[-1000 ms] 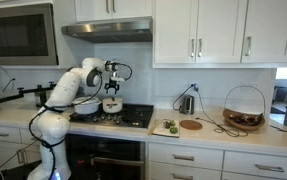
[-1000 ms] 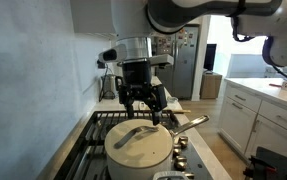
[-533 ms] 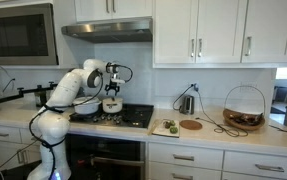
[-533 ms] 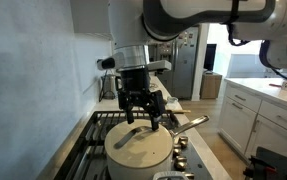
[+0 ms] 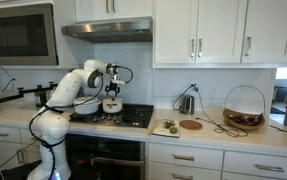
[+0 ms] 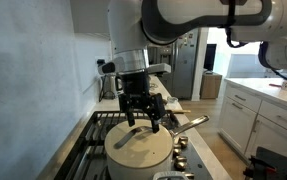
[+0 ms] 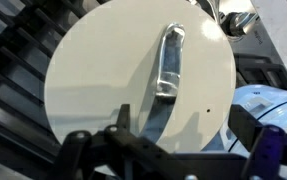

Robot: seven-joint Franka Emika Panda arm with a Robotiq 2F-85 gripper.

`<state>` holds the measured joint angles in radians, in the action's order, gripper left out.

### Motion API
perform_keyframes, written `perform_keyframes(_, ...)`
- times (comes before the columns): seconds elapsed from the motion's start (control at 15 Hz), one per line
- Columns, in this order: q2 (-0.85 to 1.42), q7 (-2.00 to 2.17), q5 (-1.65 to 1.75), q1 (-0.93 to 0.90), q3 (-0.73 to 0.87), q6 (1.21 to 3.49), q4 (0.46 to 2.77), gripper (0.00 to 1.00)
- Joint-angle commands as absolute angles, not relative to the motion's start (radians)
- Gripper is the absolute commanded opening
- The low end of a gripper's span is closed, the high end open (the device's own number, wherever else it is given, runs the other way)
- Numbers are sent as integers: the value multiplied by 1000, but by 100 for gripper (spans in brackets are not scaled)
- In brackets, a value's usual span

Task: Remove the lid from the white pot on the right side of the stove

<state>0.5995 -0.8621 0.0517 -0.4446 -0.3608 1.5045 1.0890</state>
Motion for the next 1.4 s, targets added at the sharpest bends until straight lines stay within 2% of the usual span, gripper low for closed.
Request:
perform_keyframes(0.0,589,-859,43,-439,-363,1499,1119,100)
perform_keyframes(0.47,582,-859,46,-439,-362,1513,1164,100)
perform_keyframes(0.53,581,-859,47,-439,-362,1515,1167,81)
perform_keyframes(0.93,579,-861,51,-439,-361,1523,1169,34)
perform_keyframes(1.2,580,-861,54,-438,-355,1529,1169,5)
perform_keyframes(1.27,580,-860,54,-438,-355,1529,1170,1)
perform_keyframes(1.33,581,-860,55,-439,-355,1529,1170,3)
